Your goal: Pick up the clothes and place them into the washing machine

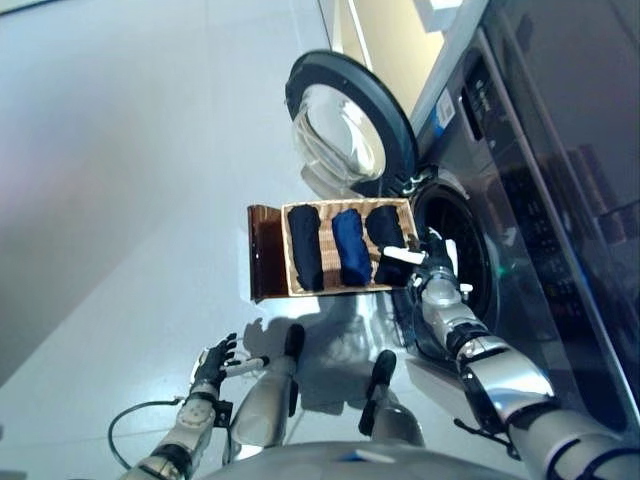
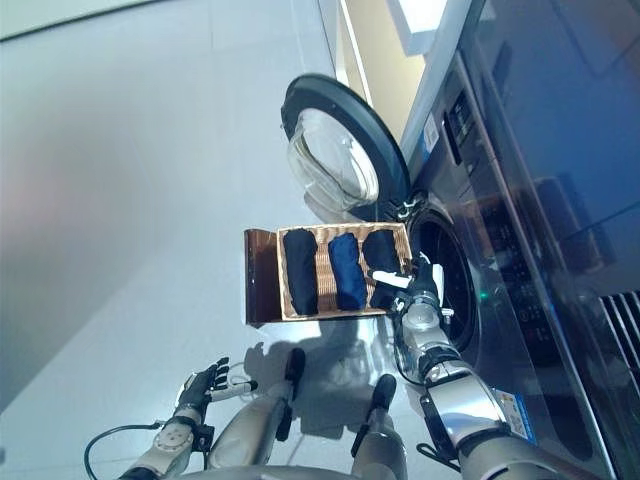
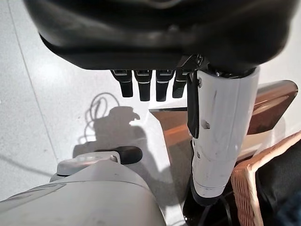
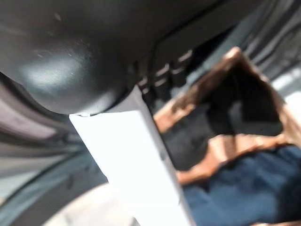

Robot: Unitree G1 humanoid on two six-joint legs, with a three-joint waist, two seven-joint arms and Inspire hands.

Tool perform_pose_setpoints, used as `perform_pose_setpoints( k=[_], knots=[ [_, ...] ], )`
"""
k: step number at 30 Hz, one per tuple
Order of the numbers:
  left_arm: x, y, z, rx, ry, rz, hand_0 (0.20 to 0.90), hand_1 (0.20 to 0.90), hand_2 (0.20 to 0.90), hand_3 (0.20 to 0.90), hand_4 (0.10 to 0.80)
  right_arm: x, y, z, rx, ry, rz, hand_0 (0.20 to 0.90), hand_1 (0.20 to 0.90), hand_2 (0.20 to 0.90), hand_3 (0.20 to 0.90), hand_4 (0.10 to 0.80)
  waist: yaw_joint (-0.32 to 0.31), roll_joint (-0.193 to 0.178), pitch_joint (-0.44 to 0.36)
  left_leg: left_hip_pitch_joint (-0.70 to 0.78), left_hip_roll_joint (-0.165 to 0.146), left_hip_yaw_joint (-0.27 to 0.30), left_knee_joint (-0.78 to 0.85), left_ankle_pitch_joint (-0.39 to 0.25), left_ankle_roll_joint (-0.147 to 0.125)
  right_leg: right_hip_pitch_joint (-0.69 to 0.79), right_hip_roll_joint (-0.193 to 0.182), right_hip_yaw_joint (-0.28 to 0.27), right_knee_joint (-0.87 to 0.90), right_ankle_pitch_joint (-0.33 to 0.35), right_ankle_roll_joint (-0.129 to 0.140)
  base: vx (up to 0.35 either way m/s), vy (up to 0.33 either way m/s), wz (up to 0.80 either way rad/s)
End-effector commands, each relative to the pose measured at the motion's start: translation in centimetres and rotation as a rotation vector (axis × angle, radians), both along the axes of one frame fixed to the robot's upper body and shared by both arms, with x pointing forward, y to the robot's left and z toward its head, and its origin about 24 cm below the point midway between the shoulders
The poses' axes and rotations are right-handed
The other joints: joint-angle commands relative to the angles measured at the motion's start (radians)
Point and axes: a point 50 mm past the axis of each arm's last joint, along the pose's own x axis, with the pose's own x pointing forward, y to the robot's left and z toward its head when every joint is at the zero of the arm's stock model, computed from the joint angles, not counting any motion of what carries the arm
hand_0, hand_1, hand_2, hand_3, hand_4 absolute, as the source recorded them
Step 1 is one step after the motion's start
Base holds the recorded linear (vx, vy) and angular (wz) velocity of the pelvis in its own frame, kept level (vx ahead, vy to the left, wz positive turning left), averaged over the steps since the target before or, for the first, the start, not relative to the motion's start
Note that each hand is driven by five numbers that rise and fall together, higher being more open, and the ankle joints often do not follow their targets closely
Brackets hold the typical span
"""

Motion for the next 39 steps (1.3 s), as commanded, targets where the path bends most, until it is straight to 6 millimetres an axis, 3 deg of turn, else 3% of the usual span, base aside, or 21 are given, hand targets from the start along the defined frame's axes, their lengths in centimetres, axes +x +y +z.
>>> perform_pose_setpoints(
  k=[1,5,9,14,15,19,26,38,39],
  knots=[
    [1.8,-1.4,0.9,-0.027,-0.099,-0.012,0.9,0.9,0.9,0.9,0.8,2.5,-2.9,4.8,-0.207,-0.133,-0.035,0.9,0.9,0.9,0.9,0.8,0.026,0.0,-0.001,-0.051,-0.013,0.006,0.081,-0.065,-0.055,-0.032,-0.048,0.031,0.091,-0.005,0.009,0.009,0.014,0.04],
    [2.4,-0.9,1.4,-0.057,-0.146,0.073,0.9,0.9,0.9,0.9,0.8,3.2,-3.9,6.3,-0.375,-0.105,-0.018,0.9,0.9,0.9,0.9,0.8,0.037,0.005,0.019,-0.094,-0.022,0.007,0.122,-0.077,-0.055,-0.064,-0.047,0.033,0.117,-0.015,0.003,0.0,0.0,0.0],
    [5.4,-0.2,3.7,-0.146,-0.323,0.287,0.9,0.9,0.9,0.9,0.8,3.8,-3.8,7.4,-0.554,-0.082,0.02,0.9,0.9,0.9,0.9,0.8,0.043,0.009,0.045,-0.152,-0.031,0.009,0.18,-0.097,-0.061,-0.118,-0.044,0.036,0.176,-0.043,-0.01,-0.004,-0.002,0.01],
    [7.6,-0.5,6.0,-0.172,-0.453,0.276,0.9,0.9,0.9,0.9,0.8,4.3,-4.3,8.7,-0.613,-0.09,0.014,0.9,0.9,0.9,0.9,0.8,0.045,0.011,0.061,-0.213,-0.038,0.016,0.254,-0.124,-0.063,-0.186,-0.041,0.048,0.25,-0.069,-0.02,0.004,0.007,0.03],
    [8.6,-1.1,7.3,-0.184,-0.517,0.238,0.9,0.9,0.9,0.9,0.8,4.3,-4.4,8.9,-0.626,-0.093,0.014,0.9,0.9,0.9,0.9,0.8,0.041,0.014,0.063,-0.241,-0.038,0.02,0.286,-0.139,-0.063,-0.217,-0.039,0.052,0.284,-0.083,-0.024,0.024,0.031,0.05],
    [9.7,-1.7,8.9,-0.186,-0.596,0.176,0.9,0.9,0.9,0.9,0.8,4.6,-4.9,9.8,-0.662,-0.102,-0.005,0.9,0.9,0.9,0.9,0.8,0.042,0.017,0.063,-0.286,-0.04,0.025,0.329,-0.158,-0.063,-0.266,-0.038,0.062,0.326,-0.1,-0.029,0.012,0.012,0.02],
    [9.9,-3.0,9.7,-0.198,-0.626,0.093,0.9,0.9,0.9,0.9,0.8,5.0,-6.0,11.7,-0.724,-0.118,-0.061,0.9,0.9,0.9,0.9,0.8,0.047,0.03,0.069,-0.339,-0.049,0.025,0.341,-0.157,-0.053,-0.314,-0.031,0.068,0.349,-0.114,-0.037,0.004,0.003,0.0],
    [9.8,-3.4,9.5,-0.19,-0.616,0.088,0.9,0.9,0.9,0.9,0.8,5.2,-8.2,15.3,-0.815,-0.153,-0.169,0.9,0.9,0.9,0.9,0.8,0.065,0.063,0.093,-0.393,-0.065,0.012,0.331,-0.139,-0.043,-0.364,-0.032,0.059,0.358,-0.118,-0.044,0.008,0.004,0.02],
    [9.8,-3.5,9.6,-0.192,-0.617,0.089,0.9,0.9,0.9,0.9,0.8,5.1,-8.4,15.4,-0.82,-0.152,-0.174,0.9,0.9,0.9,0.9,0.8,0.068,0.063,0.091,-0.383,-0.064,0.005,0.338,-0.174,-0.047,-0.355,-0.029,0.066,0.367,-0.148,-0.036,0.1,-0.014,0.13]
  ],
)
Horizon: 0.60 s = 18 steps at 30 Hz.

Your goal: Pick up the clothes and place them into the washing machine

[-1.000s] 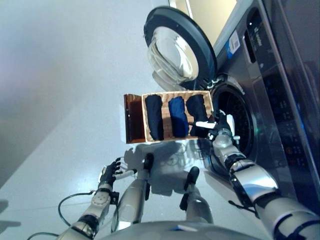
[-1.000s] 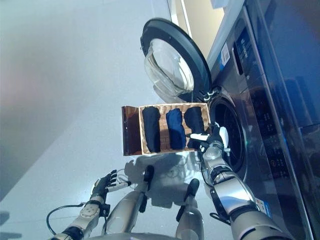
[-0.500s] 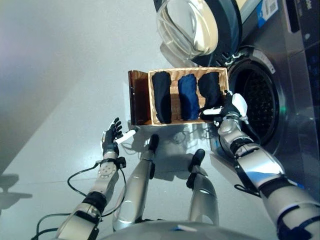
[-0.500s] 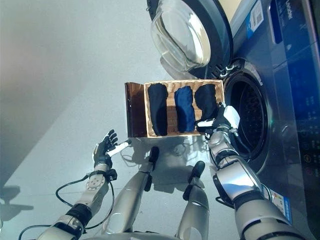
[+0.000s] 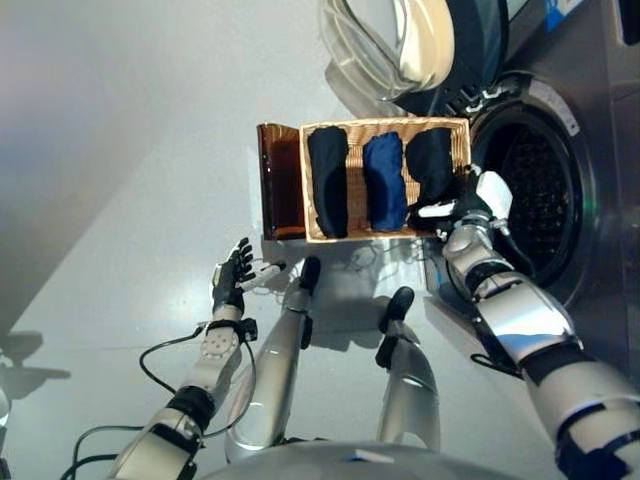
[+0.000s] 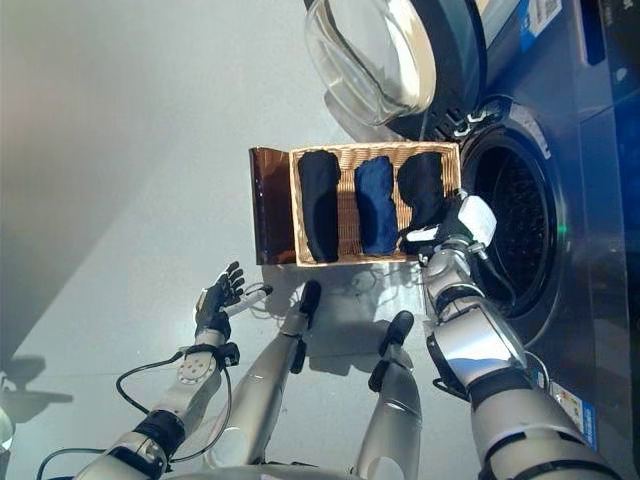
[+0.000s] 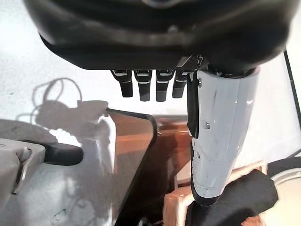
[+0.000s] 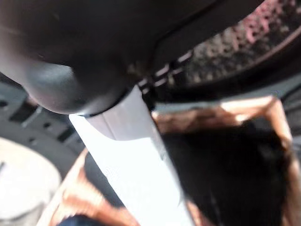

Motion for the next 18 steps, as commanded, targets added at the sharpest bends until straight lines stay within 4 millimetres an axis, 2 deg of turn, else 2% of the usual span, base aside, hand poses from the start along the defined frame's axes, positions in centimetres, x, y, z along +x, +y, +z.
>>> perform_pose_setpoints(
  k=[1,8,18],
  knots=[
    [0.0,0.6,1.5,0.019,-0.1,0.014,0.9,0.9,0.9,0.9,0.8,0.3,-3.7,5.4,-0.153,-0.146,-0.087,0.9,0.9,0.9,0.9,0.8,0.031,0.035,-0.016,-0.002,-0.029,0.023,0.103,-0.127,-0.06,0.055,0.026,0.035,0.038,-0.041,-0.04,0.103,-0.013,0.08],
    [0.4,0.7,1.8,0.03,-0.115,0.023,0.9,0.9,0.9,0.9,0.8,0.2,-4.7,6.8,-0.168,-0.176,-0.119,0.9,0.9,0.9,0.9,0.8,0.039,0.046,-0.002,-0.021,-0.042,0.014,0.093,-0.113,-0.059,0.048,0.017,0.026,0.036,-0.04,-0.039,0.002,0.004,0.01],
    [0.9,0.1,2.4,0.025,-0.14,0.007,0.9,0.9,0.9,0.9,0.8,0.2,-4.9,7.2,-0.157,-0.185,-0.137,0.9,0.9,0.9,0.9,0.8,0.054,0.056,0.009,-0.05,-0.058,0.003,0.087,-0.098,-0.06,0.031,0.008,0.014,0.043,-0.044,-0.042,0.008,0.003,0.08]
  ],
)
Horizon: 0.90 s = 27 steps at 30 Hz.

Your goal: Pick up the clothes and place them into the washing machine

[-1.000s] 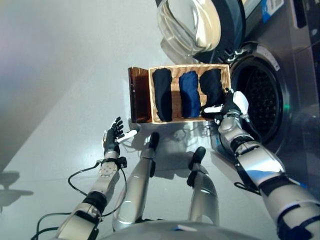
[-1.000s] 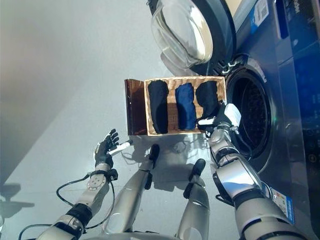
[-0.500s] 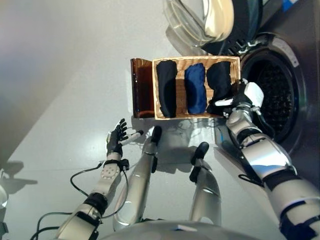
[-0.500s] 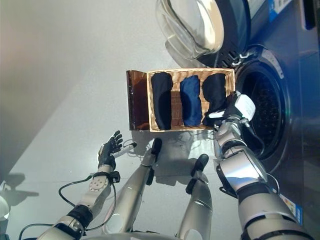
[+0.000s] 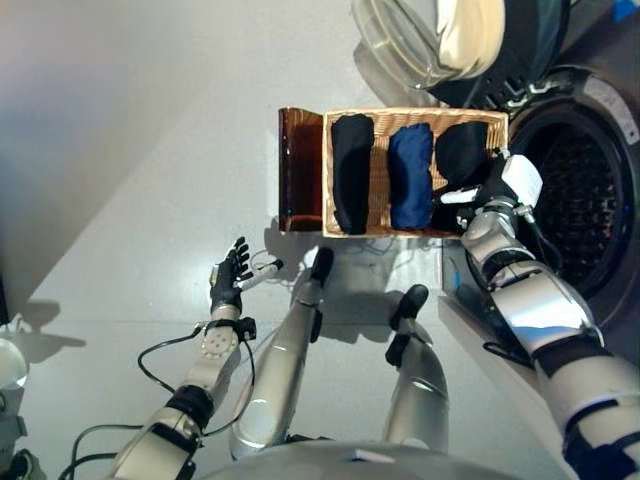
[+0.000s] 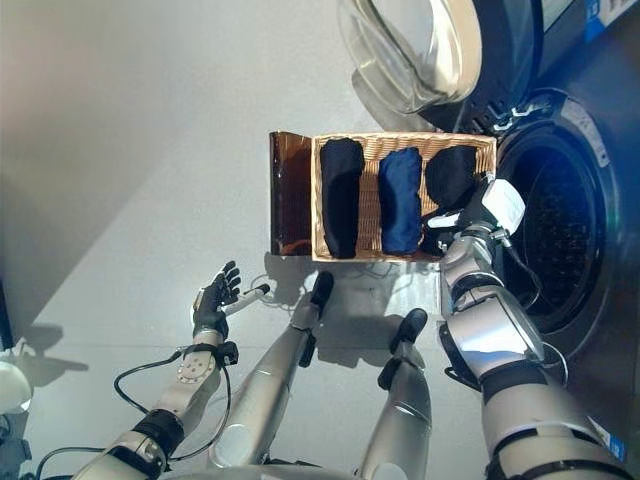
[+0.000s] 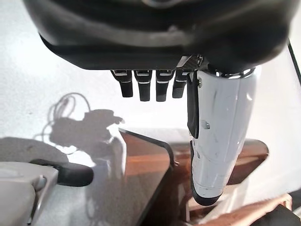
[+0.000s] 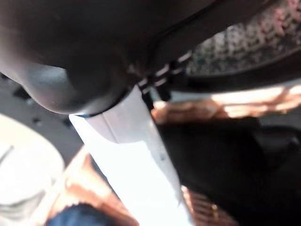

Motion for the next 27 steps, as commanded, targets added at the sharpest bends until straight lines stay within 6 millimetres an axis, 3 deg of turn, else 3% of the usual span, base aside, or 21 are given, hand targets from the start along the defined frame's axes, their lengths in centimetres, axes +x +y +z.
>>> perform_pose_setpoints(
  k=[1,16,23,25,27],
  knots=[
    [0.9,-0.2,2.4,0.004,-0.144,-0.016,0.9,0.9,0.9,0.9,0.8,-0.1,-3.8,5.6,-0.142,-0.144,-0.109,0.9,0.9,0.9,0.9,0.8,0.013,0.037,-0.001,-0.01,-0.041,0.032,0.092,-0.112,-0.065,0.054,0.01,0.02,0.043,-0.037,-0.049,0.005,0.015,0.14],
    [0.9,-0.9,2.8,0.006,-0.163,-0.031,0.9,0.9,0.9,0.9,0.8,-1.1,-5.9,6.8,-0.204,-0.134,-0.229,0.9,0.9,0.9,0.9,0.8,0.046,0.075,0.003,-0.06,-0.059,0.025,0.081,-0.089,-0.06,0.005,-0.013,0.012,0.067,-0.042,-0.051,0.002,0.015,0.04],
    [0.9,-1.4,3.3,0.007,-0.192,-0.051,0.9,0.9,0.9,0.9,0.8,-2.1,-7.8,7.8,-0.275,-0.116,-0.288,0.9,0.9,0.9,0.9,0.8,0.064,0.104,0.0,-0.087,-0.07,0.022,0.083,-0.083,-0.058,-0.03,-0.029,0.014,0.1,-0.054,-0.053,0.005,0.019,0.09],
    [0.8,-1.5,3.4,0.005,-0.196,-0.053,0.9,0.9,0.9,0.9,0.8,-2.3,-8.1,7.9,-0.293,-0.106,-0.292,0.636,0.636,0.636,0.636,0.612,0.066,0.109,-0.003,-0.094,-0.073,0.024,0.085,-0.082,-0.058,-0.036,-0.033,0.016,0.107,-0.057,-0.053,0.015,0.032,0.06],
    [0.8,-1.6,3.4,0.005,-0.201,-0.058,0.9,0.9,0.9,0.9,0.8,-2.6,-8.5,7.7,-0.294,-0.089,-0.295,0.425,0.425,0.425,0.425,0.461,0.071,0.117,-0.004,-0.101,-0.078,0.026,0.091,-0.081,-0.057,-0.047,-0.038,0.018,0.117,-0.059,-0.054,0.013,0.011,0.05]
  ],
)
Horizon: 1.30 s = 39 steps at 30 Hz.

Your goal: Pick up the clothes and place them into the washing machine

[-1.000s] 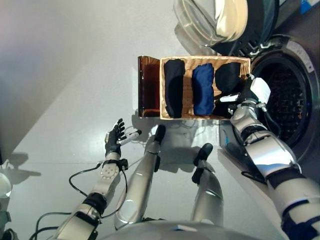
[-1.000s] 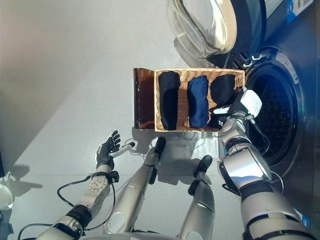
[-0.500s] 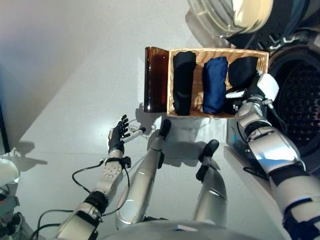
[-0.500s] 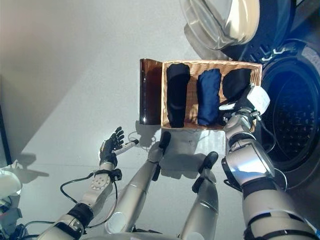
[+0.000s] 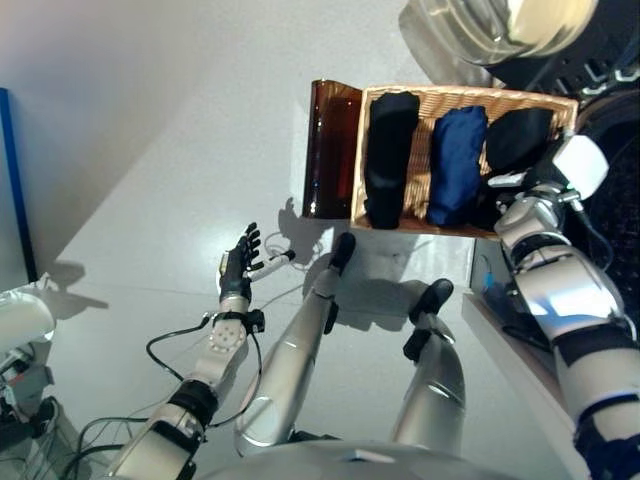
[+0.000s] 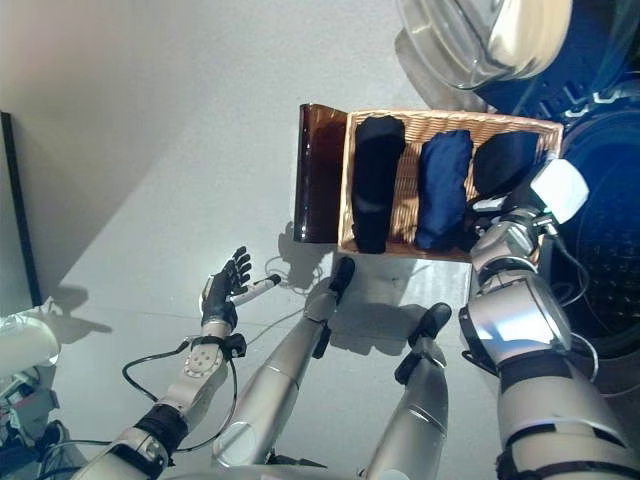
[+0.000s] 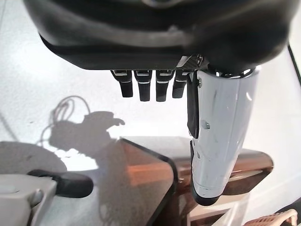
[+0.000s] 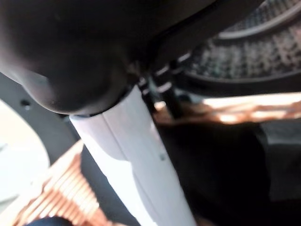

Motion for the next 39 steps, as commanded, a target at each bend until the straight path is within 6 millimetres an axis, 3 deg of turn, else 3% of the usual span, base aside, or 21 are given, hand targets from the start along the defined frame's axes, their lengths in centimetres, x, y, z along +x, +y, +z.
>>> perform_pose_setpoints(
  k=[1,6,9,11,13,22,24,25,39],
  knots=[
    [-0.2,0.1,1.4,0.005,-0.101,0.006,0.9,0.9,0.9,0.9,0.8,-1.3,-3.5,3.6,-0.135,-0.032,-0.079,0.376,0.376,0.376,0.376,0.425,0.022,0.077,-0.023,-0.047,-0.028,0.042,0.09,-0.094,-0.066,0.026,0.022,0.015,0.042,-0.021,-0.073,0.016,0.007,0.03],
    [-0.2,0.0,1.3,0.002,-0.1,0.006,0.9,0.9,0.9,0.9,0.8,-1.2,-3.3,3.1,-0.12,-0.02,-0.065,0.302,0.302,0.302,0.302,0.373,0.027,0.083,-0.025,-0.058,-0.03,0.045,0.09,-0.089,-0.066,0.016,0.02,0.019,0.042,-0.018,-0.072,0.005,0.007,0.03],
    [-0.5,-0.1,0.9,-0.001,-0.084,-0.002,0.9,0.9,0.9,0.9,0.8,-1.3,-3.0,1.9,-0.101,0.011,-0.059,0.381,0.381,0.381,0.381,0.429,0.032,0.086,-0.031,-0.058,-0.033,0.044,0.094,-0.09,-0.063,0.015,0.018,0.018,0.05,-0.022,-0.073,0.0,0.0,0.0],
    [-0.7,-0.1,0.7,0.001,-0.073,-0.005,0.9,0.9,0.9,0.9,0.8,-1.3,-2.8,1.2,-0.084,0.027,-0.055,0.398,0.398,0.398,0.398,0.441,0.036,0.088,-0.036,-0.056,-0.035,0.039,0.095,-0.09,-0.061,0.012,0.018,0.019,0.057,-0.026,-0.076,0.019,-0.014,0.04],
    [-0.9,-0.1,0.4,0.007,-0.062,-0.008,0.9,0.9,0.9,0.9,0.8,-1.3,-2.6,0.7,-0.075,0.038,-0.051,0.469,0.469,0.469,0.469,0.492,0.039,0.088,-0.04,-0.056,-0.035,0.038,0.096,-0.09,-0.06,0.011,0.019,0.018,0.059,-0.028,-0.076,0.0,0.0,0.0],
    [-1.5,0.3,-0.4,0.021,-0.025,-0.012,0.9,0.9,0.9,0.9,0.8,-1.7,-2.4,-0.7,-0.04,0.065,-0.052,0.496,0.496,0.496,0.496,0.512,0.047,0.086,-0.039,-0.036,-0.034,0.03,0.1,-0.085,-0.06,0.031,0.019,0.011,0.071,-0.035,-0.079,0.0,0.0,0.0],
    [-1.6,0.5,-0.5,0.021,-0.017,-0.007,0.9,0.9,0.9,0.9,0.8,-1.8,-2.5,-0.9,-0.027,0.063,-0.056,0.483,0.483,0.483,0.483,0.502,0.045,0.086,-0.04,-0.027,-0.031,0.027,0.087,-0.08,-0.063,0.039,0.018,0.011,0.066,-0.032,-0.077,0.0,0.0,0.0],
    [-1.8,0.6,-0.8,0.03,-0.005,-0.004,0.9,0.9,0.9,0.9,0.8,-1.8,-2.5,-1.0,-0.023,0.062,-0.063,0.2,0.2,0.2,0.2,0.3,0.042,0.086,-0.039,-0.019,-0.03,0.026,0.082,-0.077,-0.064,0.048,0.019,0.01,0.057,-0.03,-0.076,0.0,0.0,0.0],
    [-3.2,1.3,-2.2,0.053,0.068,-0.001,0.9,0.9,0.9,0.9,0.8,-2.7,-2.7,-2.9,0.0,0.065,-0.094,0.2,0.2,0.2,0.2,0.3,0.013,0.052,-0.068,0.117,-0.009,0.04,0.015,-0.067,-0.068,0.201,0.035,0.015,-0.062,0.015,-0.065,0.013,-0.008,0.0]
  ],
)
